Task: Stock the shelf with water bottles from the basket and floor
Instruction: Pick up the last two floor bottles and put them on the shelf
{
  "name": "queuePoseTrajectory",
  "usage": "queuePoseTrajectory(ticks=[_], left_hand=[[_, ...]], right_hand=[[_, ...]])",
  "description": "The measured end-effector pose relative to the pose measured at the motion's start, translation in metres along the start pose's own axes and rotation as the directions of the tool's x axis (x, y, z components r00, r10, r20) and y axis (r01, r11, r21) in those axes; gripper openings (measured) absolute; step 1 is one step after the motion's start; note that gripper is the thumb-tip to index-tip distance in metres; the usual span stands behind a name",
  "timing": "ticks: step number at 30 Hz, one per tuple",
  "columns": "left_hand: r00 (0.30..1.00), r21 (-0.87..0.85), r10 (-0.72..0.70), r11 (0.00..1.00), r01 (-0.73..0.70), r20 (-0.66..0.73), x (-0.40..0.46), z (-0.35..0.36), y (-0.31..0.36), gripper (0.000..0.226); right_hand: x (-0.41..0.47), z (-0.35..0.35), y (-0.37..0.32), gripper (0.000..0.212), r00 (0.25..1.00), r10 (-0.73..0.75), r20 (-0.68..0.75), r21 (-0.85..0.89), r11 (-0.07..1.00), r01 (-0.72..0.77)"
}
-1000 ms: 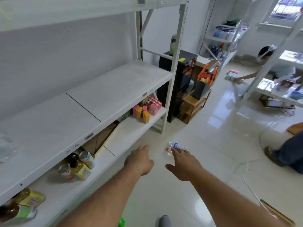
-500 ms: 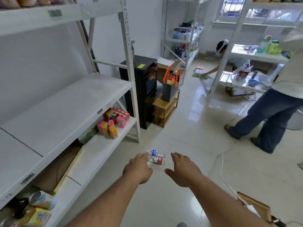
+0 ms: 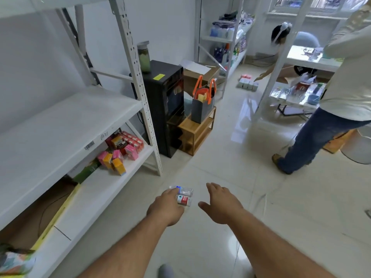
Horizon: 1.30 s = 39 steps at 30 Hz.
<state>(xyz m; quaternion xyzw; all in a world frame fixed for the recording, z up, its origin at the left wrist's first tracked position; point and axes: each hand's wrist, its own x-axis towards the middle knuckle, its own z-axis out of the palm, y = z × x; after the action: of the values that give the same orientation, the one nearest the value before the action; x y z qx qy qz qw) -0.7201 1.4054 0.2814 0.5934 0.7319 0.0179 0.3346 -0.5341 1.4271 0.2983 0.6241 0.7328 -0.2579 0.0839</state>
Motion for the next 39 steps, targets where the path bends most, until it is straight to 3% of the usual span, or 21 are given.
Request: queuePoseTrajectory(ticks=[18,26,31,39], left_hand=[[0.996,-0.107,-0.084,0.991,0.084,0.010,0.184,-0.059,0.003,0.070],[0.977,-0.200,-0.212,0.958,0.207,-0.008,0.227,-0.072,-0.021,0.071],[0.927,-0.266,-0.375,0.894,0.360,-0.007,0.256,-0.075,-0.035,0.072],[0.789,-0.370,-0.610,0.719,0.588,0.067,0.326,-0.036,-0.018,0.076]], right_hand=[[0.166,-0.074,-0.019,0.075,0.999,-0.010,0.037,-0.116,0.993,0.015],[0.250,-0.083,-0.033,0.077,0.980,-0.141,0.141,-0.200,0.965,0.167],[0.318,-0.085,-0.040,0.075,0.933,-0.257,0.254,-0.241,0.917,0.318],[0.445,-0.077,-0.015,0.066,0.817,-0.369,0.443,-0.200,0.847,0.492]])
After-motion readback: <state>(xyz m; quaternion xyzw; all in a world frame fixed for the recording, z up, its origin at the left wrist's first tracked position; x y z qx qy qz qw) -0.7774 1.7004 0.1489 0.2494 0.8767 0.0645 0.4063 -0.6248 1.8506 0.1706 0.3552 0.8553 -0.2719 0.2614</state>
